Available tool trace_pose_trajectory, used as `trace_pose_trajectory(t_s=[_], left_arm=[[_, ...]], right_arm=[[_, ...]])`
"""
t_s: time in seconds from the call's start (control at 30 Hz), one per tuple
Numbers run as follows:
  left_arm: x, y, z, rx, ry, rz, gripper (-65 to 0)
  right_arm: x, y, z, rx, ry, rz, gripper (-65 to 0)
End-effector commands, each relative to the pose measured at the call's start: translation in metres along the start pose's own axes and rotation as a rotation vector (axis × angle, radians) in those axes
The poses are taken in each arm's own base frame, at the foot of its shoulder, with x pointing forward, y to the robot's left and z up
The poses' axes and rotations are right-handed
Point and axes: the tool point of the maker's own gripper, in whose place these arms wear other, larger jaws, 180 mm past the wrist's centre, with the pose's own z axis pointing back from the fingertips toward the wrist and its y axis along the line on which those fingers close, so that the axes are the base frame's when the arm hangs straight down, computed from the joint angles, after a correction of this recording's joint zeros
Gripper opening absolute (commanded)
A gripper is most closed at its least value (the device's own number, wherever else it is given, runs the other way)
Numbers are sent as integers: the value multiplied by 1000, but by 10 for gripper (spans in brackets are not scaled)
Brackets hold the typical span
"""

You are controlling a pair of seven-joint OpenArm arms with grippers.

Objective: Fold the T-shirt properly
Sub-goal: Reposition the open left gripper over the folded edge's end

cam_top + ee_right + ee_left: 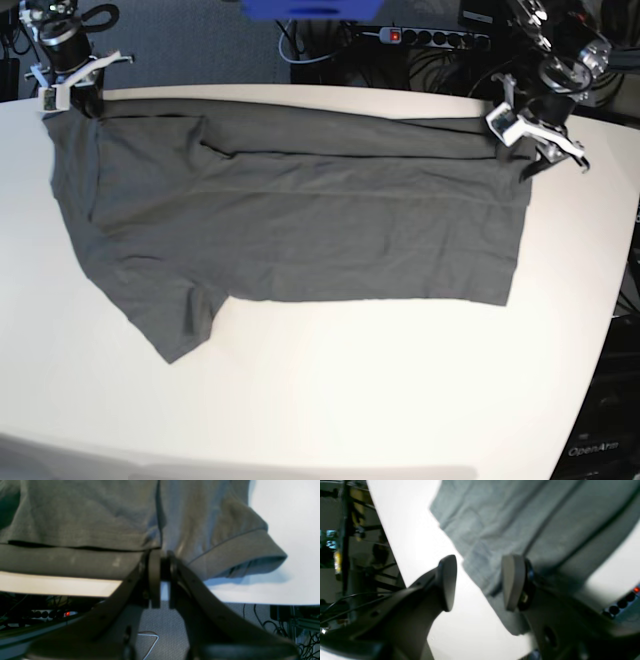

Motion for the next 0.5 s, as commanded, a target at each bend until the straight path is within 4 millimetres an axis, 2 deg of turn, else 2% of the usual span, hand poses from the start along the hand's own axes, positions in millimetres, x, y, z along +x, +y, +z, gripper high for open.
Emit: trace_pose_trajectory(t_s=[0.0,0.37,0.47], left_arm=[[6,8,2,26,-29,-10,-366],[-4,-8,-5,-8,-18,41,-366],[-1,0,-13,14,-31,51,-366]], right_arm=[[8,-5,4,-5,-27,10,-615],[9,-5,3,-5,-30,10,-615],[8,-5,4,-5,-29,10,-615]])
